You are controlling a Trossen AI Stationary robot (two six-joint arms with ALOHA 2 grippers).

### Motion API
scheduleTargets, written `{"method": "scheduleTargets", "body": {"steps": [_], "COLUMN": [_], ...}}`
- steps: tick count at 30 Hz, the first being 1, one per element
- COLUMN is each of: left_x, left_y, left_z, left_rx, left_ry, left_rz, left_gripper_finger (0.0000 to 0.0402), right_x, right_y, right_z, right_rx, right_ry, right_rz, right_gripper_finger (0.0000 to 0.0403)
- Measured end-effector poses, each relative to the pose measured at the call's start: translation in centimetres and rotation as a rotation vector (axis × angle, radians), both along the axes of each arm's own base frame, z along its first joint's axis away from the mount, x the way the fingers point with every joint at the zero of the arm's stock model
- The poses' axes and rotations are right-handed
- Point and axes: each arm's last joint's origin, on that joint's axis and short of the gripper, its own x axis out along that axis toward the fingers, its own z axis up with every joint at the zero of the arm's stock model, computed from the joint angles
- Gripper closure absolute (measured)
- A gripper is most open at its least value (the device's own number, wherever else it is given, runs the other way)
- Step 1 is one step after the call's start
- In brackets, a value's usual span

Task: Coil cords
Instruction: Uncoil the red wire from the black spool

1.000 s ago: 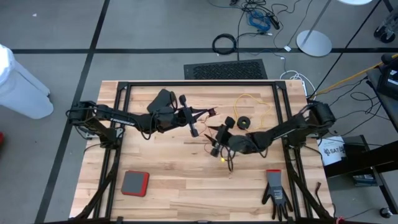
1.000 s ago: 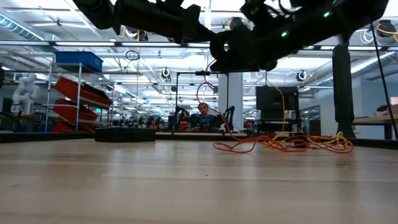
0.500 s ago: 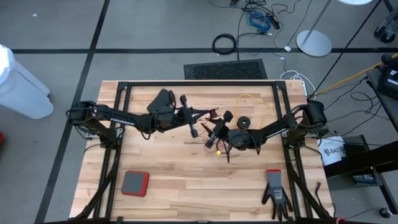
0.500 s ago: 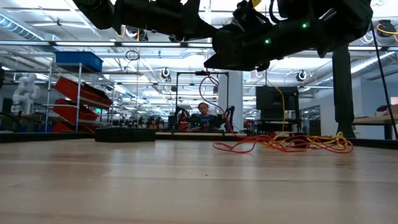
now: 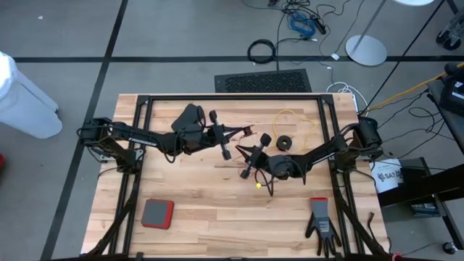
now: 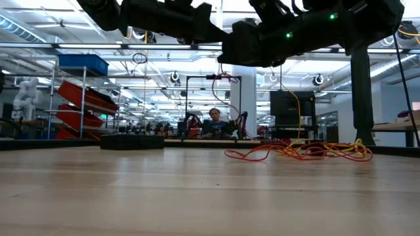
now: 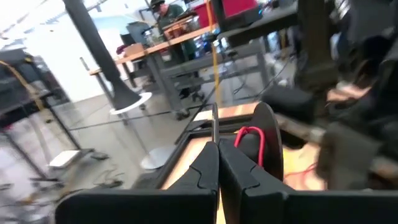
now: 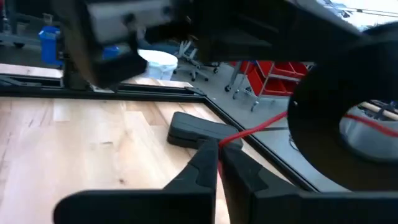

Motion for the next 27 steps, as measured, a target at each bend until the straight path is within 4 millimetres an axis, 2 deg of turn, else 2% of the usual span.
{"method": "scheduleTargets", "body": {"steps": [7, 13, 16, 20, 23, 27], "left_x": [-0.3, -0.3, -0.2, -0.2, -0.1, -0.1], "left_y": [0.4, 0.5, 0.4, 0.2, 0.1, 0.1], "left_z": [-0.8, -0.9, -0.9, -0.7, -0.4, 0.0], "left_rx": [0.156, 0.172, 0.170, 0.142, 0.119, 0.107], "left_ry": [0.158, 0.180, 0.171, 0.136, 0.091, 0.040], "left_rz": [0.159, 0.166, 0.152, 0.116, 0.093, 0.085], "left_gripper_finger": [0.0402, 0.0402, 0.0402, 0.0402, 0.0402, 0.0402], "right_x": [-0.7, -2.2, -3.0, -4.0, -4.4, -3.9], "right_y": [1.7, 2.4, 2.2, 1.2, 0.2, -0.6], "right_z": [1.1, 2.6, 2.7, 2.1, 1.2, 0.5], "right_rx": [-0.070, -0.186, -0.207, -0.115, 0.018, 0.141], "right_ry": [0.006, 0.095, 0.176, 0.220, 0.252, 0.290], "right_rz": [-0.008, -0.239, -0.323, -0.323, -0.257, -0.118], "right_gripper_finger": [0.0402, 0.0402, 0.0403, 0.0403, 0.0403, 0.0403]}}
